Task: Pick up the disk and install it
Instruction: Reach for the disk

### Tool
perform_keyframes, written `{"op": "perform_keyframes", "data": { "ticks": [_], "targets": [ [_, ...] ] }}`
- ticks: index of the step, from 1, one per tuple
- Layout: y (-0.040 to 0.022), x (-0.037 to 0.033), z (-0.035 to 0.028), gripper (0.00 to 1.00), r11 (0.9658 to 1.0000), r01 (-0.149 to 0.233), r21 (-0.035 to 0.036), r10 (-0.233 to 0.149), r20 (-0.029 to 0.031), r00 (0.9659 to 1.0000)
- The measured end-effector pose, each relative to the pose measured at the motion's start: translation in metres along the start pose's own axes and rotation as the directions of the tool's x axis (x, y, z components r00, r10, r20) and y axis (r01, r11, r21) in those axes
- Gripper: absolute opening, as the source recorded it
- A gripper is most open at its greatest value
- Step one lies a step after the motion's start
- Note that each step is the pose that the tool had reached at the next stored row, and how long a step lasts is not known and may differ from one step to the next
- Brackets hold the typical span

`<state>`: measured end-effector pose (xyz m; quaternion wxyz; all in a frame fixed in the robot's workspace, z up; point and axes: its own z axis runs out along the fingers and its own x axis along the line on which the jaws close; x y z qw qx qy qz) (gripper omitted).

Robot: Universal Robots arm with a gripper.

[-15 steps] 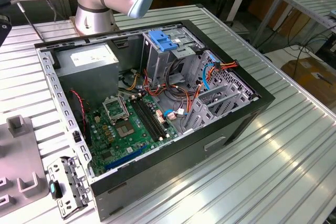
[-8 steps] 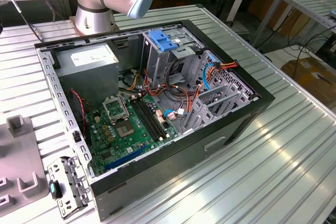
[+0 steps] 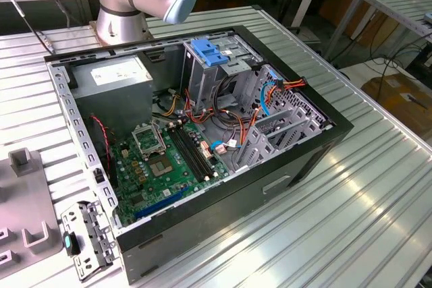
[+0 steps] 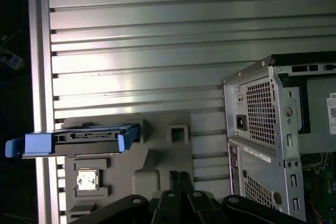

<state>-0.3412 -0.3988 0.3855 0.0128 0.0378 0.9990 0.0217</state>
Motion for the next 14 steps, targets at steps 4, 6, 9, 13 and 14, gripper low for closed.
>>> {"op": "perform_keyframes", "data": {
  "ticks": [4,6,9,13,14],
  "targets": [
    [0.003,0.0004,0.0006,0.11,1.0,0.0,0.0,0.0,-0.0011,1.0],
    [0.0102,0.0043,0.002,0.11,1.0,-0.001,0.0011,0.001,-0.0166,0.9999],
    [0.0108,0.0168,0.0031,0.11,1.0,-0.001,0.0023,0.001,-0.0289,0.9996],
    [0.0111,0.0329,0.005,0.11,1.0,-0.001,0.0027,0.002,-0.0363,0.9993],
    [0.0113,0.0395,0.0056,0.11,1.0,-0.002,0.003,0.002,-0.0389,0.9992]
  ]
}}
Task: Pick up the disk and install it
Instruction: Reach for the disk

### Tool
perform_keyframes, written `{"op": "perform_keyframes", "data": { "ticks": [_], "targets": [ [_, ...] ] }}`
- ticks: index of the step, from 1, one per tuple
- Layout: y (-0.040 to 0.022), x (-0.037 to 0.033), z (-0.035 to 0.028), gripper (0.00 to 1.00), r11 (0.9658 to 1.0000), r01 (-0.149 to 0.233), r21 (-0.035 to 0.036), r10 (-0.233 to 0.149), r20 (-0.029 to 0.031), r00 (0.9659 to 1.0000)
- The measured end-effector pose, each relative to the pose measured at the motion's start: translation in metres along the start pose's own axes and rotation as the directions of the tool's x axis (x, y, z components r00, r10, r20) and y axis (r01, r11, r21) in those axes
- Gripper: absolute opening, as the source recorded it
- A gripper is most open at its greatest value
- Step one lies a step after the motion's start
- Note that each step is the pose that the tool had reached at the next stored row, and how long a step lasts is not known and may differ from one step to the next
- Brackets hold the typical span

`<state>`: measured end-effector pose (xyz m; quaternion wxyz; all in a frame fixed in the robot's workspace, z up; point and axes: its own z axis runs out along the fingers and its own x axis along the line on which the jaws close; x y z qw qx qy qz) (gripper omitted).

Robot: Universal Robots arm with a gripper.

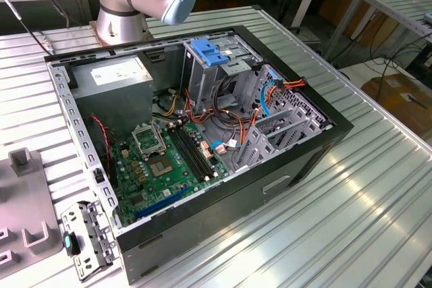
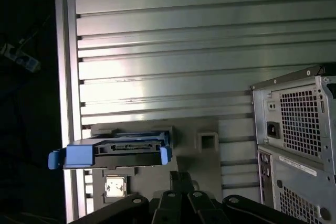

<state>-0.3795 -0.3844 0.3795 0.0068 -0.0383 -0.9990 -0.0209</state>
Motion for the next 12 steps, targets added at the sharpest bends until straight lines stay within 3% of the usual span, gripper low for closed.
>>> {"op": "perform_keyframes", "data": {
  "ticks": [1,5,10,12],
  "targets": [
    [0.0001,0.0078,0.0013,0.11,1.0,0.0,0.0002,0.0,-0.0022,1.0],
    [0.0021,0.0266,0.0046,0.11,1.0,0.0,0.0006,0.0,-0.0083,1.0],
    [0.0078,0.0588,0.0109,0.11,1.0,-0.001,0.0012,0.001,-0.0169,0.9999],
    [0.0092,0.0672,0.0123,0.11,1.0,-0.001,0.0015,0.001,-0.0192,0.9998]
  ]
}}
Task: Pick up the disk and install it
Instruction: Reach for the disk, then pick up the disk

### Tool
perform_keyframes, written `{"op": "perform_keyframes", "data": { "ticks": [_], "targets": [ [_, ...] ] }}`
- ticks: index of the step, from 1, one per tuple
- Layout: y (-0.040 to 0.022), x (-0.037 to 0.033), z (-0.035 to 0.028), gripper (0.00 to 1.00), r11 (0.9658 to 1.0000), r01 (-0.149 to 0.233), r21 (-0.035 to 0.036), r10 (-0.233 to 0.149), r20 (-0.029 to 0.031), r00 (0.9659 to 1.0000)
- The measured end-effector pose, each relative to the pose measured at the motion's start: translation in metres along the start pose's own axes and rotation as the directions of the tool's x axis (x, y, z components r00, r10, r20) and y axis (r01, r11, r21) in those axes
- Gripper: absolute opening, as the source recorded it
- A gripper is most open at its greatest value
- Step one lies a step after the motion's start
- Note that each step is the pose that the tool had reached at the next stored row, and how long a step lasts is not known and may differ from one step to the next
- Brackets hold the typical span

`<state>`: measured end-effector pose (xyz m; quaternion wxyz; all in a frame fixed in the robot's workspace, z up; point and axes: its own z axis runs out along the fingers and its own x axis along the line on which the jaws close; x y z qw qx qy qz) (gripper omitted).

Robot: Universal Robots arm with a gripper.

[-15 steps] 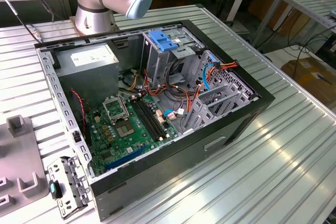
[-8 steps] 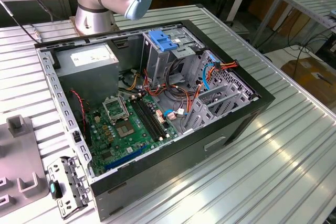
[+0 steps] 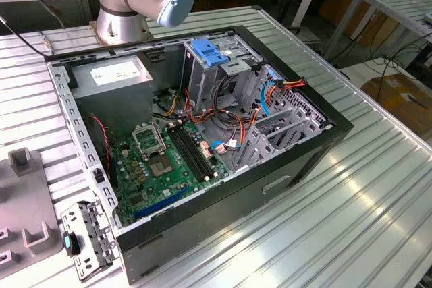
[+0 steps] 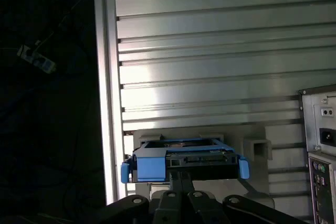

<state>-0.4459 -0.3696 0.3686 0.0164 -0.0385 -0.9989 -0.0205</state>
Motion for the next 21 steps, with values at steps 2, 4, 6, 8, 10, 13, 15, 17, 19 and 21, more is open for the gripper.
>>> {"op": "perform_keyframes", "data": {
  "ticks": [2,4,6,8,10,13,15,17,19,21],
  "targets": [
    [0.0006,0.0068,0.0014,0.11,1.0,0.0,0.0004,0.0,-0.0054,1.0],
    [0.0005,0.0098,0.0018,0.11,1.0,-0.001,0.0008,0.001,-0.0112,0.9999],
    [0.0004,0.0098,0.0018,0.11,1.0,0.0,0.0008,0.0,-0.0116,0.9999],
    [0.0005,0.0099,0.0019,0.11,1.0,-0.001,0.0009,0.001,-0.0118,0.9999],
    [0.0005,0.0099,0.0019,0.11,1.0,-0.001,0.0009,0.001,-0.0118,0.9999],
    [0.0005,0.0099,0.0019,0.11,1.0,-0.001,0.0009,0.001,-0.0119,0.9999],
    [0.0005,0.0099,0.002,0.11,1.0,-0.001,0.0009,0.001,-0.0118,0.9999],
    [0.0005,0.0099,0.002,0.11,1.0,-0.001,0.0009,0.001,-0.012,0.9999],
    [0.0005,0.0099,0.002,0.11,1.0,-0.001,0.0009,0.001,-0.012,0.9999],
    [0.0005,0.0099,0.002,0.11,1.0,0.0,0.0009,0.0,-0.012,0.9999]
  ]
}}
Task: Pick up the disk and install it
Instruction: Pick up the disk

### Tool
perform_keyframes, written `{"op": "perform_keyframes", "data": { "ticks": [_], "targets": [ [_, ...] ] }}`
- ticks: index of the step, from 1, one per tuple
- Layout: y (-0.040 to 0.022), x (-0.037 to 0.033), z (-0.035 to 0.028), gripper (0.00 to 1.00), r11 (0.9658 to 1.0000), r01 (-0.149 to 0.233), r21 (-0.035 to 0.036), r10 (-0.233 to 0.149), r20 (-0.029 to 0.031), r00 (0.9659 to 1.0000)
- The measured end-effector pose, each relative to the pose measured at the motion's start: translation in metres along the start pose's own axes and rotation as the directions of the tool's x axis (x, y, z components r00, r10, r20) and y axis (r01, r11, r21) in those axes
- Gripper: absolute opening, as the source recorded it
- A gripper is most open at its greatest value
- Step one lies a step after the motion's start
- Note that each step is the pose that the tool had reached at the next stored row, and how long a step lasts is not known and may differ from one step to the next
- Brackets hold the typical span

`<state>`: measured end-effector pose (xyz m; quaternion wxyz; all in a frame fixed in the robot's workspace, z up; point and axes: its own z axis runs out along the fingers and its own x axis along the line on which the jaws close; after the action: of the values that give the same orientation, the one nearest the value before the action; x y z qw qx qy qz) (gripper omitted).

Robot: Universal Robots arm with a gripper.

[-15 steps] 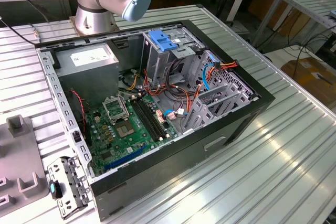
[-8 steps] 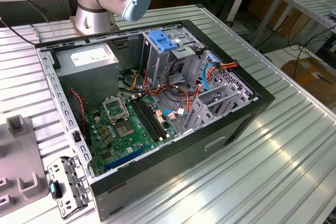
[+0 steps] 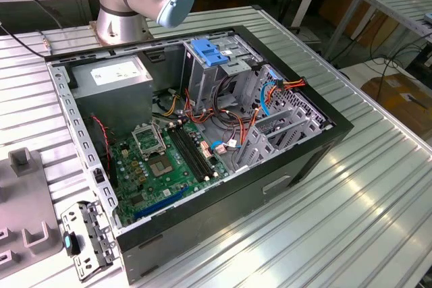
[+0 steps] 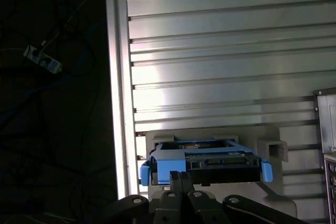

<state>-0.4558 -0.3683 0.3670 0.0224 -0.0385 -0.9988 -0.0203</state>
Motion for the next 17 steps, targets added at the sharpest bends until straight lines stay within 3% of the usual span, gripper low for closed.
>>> {"op": "perform_keyframes", "data": {
  "ticks": [4,5,7,11,13,14,15,17],
  "targets": [
    [0.0,0.0,0.0001,0.11,0.9994,0.035,0.0015,-0.035,-0.0013,0.9994],
    [0.0,0.0,0.0001,0.11,0.9974,0.072,0.0032,-0.072,-0.0029,0.9974],
    [0.0,0.0,0.0001,0.11,0.9894,0.145,0.0064,-0.145,-0.006,0.9894],
    [0.0,0.0,0.0003,0.11,0.9775,0.211,0.009,-0.211,-0.0078,0.9775],
    [0.0,0.0,0.0003,0.11,0.9701,0.242,0.0104,-0.242,-0.0083,0.9702],
    [0.0,0.0,0.0004,0.11,0.9637,0.267,0.0115,-0.267,-0.0084,0.9637],
    [0.0,0.0,0.0004,0.11,0.9601,0.279,0.0122,-0.279,-0.008,0.9602],
    [-0.0001,-0.0001,0.0007,0.11,0.9588,0.284,0.0131,-0.284,-0.0047,0.9589]
  ]
}}
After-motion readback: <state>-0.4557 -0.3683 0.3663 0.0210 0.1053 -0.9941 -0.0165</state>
